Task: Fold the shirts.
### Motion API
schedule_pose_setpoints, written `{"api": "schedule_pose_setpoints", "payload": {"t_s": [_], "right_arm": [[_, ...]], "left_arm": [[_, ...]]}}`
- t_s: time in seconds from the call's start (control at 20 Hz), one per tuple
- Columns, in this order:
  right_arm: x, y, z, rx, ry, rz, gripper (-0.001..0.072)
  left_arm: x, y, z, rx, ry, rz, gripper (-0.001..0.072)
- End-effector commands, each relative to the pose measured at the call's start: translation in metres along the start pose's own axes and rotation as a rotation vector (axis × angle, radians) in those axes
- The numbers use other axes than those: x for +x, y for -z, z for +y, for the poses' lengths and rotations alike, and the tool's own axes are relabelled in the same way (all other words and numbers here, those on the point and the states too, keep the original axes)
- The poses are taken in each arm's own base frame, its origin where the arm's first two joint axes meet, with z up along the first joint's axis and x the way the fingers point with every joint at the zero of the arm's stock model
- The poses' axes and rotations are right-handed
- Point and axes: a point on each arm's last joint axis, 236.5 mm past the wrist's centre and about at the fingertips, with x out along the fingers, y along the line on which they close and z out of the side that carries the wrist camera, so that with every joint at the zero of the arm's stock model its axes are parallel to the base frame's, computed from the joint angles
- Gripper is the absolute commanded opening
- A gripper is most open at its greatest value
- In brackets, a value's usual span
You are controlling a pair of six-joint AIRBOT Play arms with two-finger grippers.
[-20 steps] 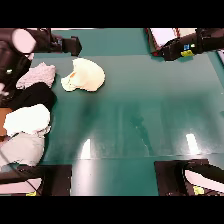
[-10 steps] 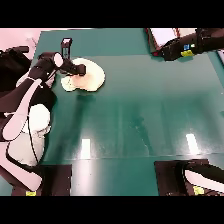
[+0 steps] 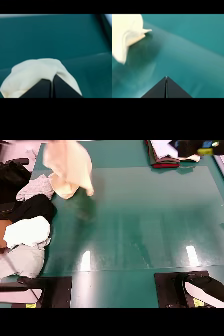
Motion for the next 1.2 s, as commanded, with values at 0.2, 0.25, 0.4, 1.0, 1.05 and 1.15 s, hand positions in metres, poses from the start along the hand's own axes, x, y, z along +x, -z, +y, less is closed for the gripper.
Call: {"api": "schedule_pose_setpoints", "payload": {"t_s": [0.2, 0.25, 0.4, 1.0, 1.05, 1.15], "right_arm": [[-0.073, -0.063, -0.009, 0.0, 0.102, -0.275, 0.0015], [-0.079, -0.064, -0.016, 0.03, 0.122, -0.285, 0.0015], [-0.089, -0.057, -0.035, 0.069, 0.169, -0.267, 0.0015], [-0.084, -0.036, -0.033, 0.077, 0.155, -0.177, 0.0015], [-0.083, -0.036, -0.033, 0.077, 0.154, -0.175, 0.0015], [-0.082, -0.035, -0.033, 0.078, 0.154, -0.172, 0.0015]], "left_arm": [[-0.126, -0.006, -0.152, 0.255, 0.315, -0.018, 0.0023], [-0.122, 0.018, -0.179, 0.277, 0.373, 0.025, 0.0024], [-0.103, 0.109, -0.258, 0.338, 0.557, 0.202, 0.026], [-0.035, 0.24, 0.06, -0.089, -0.115, 0.744, 0.0567], [-0.037, 0.274, 0.071, -0.156, -0.12, 0.818, 0.0567], [-0.047, 0.337, 0.086, -0.201, -0.118, 0.944, 0.0568]]}}
